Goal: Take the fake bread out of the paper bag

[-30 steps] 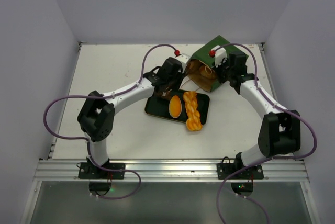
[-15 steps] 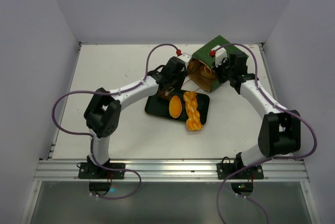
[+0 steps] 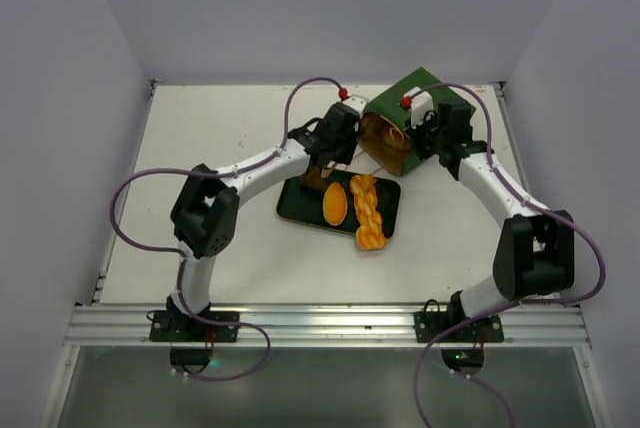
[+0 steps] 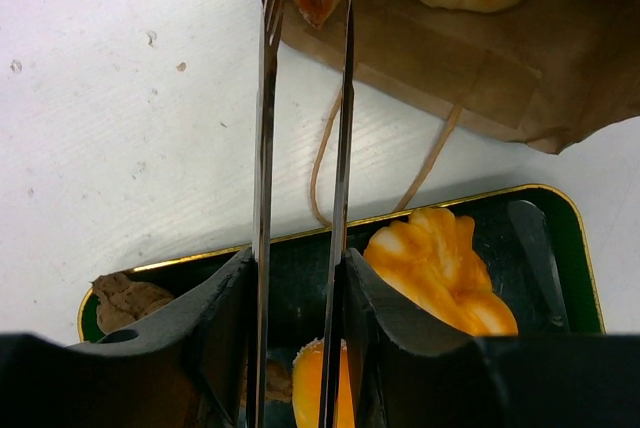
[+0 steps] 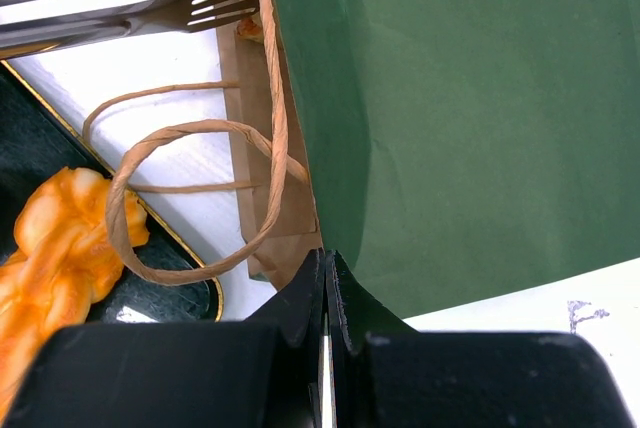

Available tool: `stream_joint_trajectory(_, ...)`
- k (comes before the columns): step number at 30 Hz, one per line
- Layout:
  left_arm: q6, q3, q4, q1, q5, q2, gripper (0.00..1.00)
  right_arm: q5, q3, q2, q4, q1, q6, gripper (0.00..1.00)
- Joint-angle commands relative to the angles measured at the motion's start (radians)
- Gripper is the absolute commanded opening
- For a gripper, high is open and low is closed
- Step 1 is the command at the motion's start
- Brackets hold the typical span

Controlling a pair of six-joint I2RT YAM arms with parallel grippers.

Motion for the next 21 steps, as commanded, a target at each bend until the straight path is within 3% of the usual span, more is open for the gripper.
stream_joint_trajectory(1, -0.038, 0.044, 0.002, -0.002, -0.043, 0.004, 0.42, -0.027, 0.003, -0.015, 0.041, -0.004, 0.019, 0.0)
stream_joint_trajectory(10, -0.043, 0.095, -0.014, -0.002, -0.049, 0.056, 0.39, -0.033, 0.003, -0.019, 0.04, -0.004, 0.022, 0.0)
stream_joint_trajectory(21, -0.041, 0.115, -0.009, -0.002, -0.051, 0.062, 0.04, -0.03, -0.002, -0.024, 0.043, -0.004, 0.025, 0.0)
